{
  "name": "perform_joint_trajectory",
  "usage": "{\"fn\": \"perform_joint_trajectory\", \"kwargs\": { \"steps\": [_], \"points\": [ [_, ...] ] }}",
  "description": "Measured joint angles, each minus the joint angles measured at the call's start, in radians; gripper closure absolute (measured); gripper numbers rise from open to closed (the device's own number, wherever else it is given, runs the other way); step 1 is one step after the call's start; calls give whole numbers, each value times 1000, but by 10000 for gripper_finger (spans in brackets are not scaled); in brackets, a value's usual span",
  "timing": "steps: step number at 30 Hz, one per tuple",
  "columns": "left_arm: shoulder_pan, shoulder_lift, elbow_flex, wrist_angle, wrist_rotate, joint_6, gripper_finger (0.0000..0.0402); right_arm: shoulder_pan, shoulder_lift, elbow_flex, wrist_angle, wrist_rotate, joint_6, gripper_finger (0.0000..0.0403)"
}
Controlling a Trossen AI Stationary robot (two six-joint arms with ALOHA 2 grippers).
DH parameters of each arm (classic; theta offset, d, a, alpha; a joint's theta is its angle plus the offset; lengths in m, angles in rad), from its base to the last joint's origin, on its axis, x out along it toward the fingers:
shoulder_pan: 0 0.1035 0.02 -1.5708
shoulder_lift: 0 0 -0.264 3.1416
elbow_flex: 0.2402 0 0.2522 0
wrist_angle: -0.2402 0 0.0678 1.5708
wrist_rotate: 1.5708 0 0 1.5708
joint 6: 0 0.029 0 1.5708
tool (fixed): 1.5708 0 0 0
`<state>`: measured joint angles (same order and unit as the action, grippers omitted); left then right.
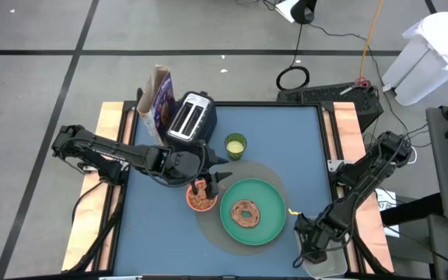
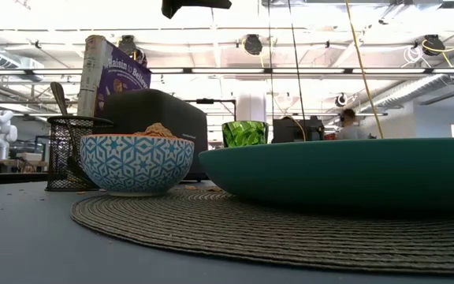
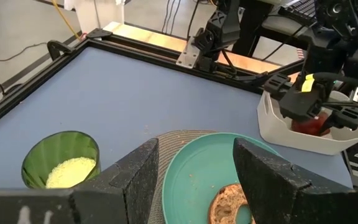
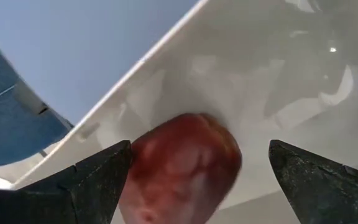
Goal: Arrange a breakfast setting
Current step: Put the apple on the gray table mat
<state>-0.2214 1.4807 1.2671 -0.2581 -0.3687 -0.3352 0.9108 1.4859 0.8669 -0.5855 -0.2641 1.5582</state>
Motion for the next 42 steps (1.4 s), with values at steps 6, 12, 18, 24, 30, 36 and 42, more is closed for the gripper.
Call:
{"fn": "perform_joint_trajectory", "kwargs": {
  "steps": [6, 12, 18, 24, 30, 36, 42],
  "points": [
    [0, 0, 0, 0, 0, 0, 188, 0, 0, 0, -1, -3, 4, 67],
    [0, 0, 0, 0, 0, 0, 188, 0, 0, -1, -2, -3, 3, 126],
    [0, 0, 0, 0, 0, -1, 188, 0, 0, -2, -2, -3, 4, 180],
    [0, 0, 0, 0, 0, -1, 188, 0, 0, -2, -3, -2, -3, 219],
    [0, 0, 0, 0, 0, -1, 188, 0, 0, -2, -3, -2, -5, 229],
    [0, 0, 0, 0, 0, -1, 188, 0, 1, -2, -3, -2, -5, 238],
    [0, 0, 0, 0, 0, -1, 188, 0, 1, -3, -3, -1, -7, 276]
  ]
}}
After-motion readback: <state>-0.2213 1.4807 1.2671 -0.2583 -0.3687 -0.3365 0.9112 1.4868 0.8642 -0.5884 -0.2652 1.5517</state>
